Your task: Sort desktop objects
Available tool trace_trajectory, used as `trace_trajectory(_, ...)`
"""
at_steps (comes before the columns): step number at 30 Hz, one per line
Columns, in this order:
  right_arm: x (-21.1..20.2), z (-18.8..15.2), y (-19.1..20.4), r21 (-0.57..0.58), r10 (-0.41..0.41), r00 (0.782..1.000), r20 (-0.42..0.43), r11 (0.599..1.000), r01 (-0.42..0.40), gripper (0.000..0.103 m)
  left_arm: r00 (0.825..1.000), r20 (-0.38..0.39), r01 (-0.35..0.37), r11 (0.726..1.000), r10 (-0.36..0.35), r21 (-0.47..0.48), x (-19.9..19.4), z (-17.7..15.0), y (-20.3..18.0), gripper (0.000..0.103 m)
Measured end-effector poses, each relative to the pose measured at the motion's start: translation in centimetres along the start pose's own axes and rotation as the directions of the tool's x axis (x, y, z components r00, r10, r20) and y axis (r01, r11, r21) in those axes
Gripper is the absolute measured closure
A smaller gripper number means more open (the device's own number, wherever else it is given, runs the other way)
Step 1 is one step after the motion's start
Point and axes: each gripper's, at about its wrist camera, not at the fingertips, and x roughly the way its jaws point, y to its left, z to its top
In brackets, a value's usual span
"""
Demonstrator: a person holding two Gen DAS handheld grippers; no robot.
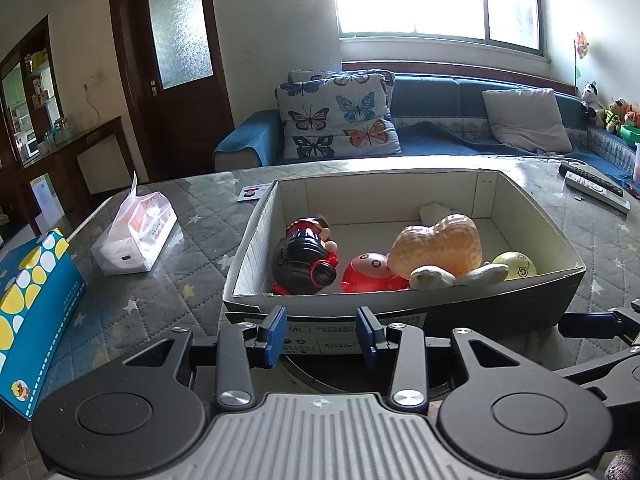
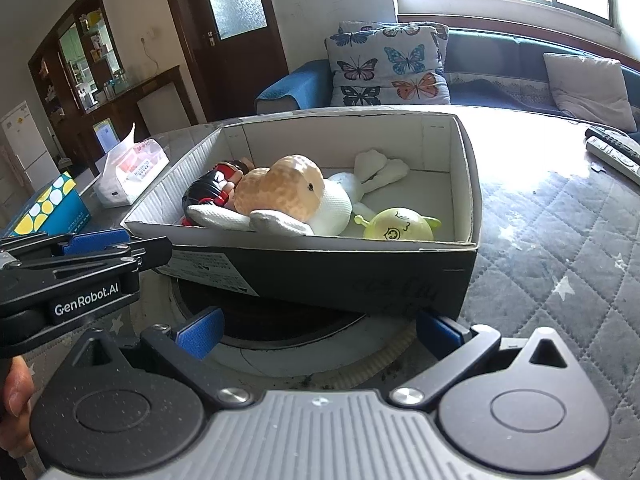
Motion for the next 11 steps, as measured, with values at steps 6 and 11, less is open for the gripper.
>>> trace_trajectory(6,0.11,-0.03,-0.05,0.006,-0.003,1.0,-0.001,1.0,0.003,0.0,1.0,0.008,0.007,1.0,-0.007,0.001,-0.1,0.13,-0.09,0.062)
trace_trajectory(11,0.25,-0.04,0.03,0.006,-0.005,1.0,-0.002,1.0,0.005,0.0,1.0,0.014,0.007,1.0,-0.007,0.0,-0.11,0.25,-0.04,0.062)
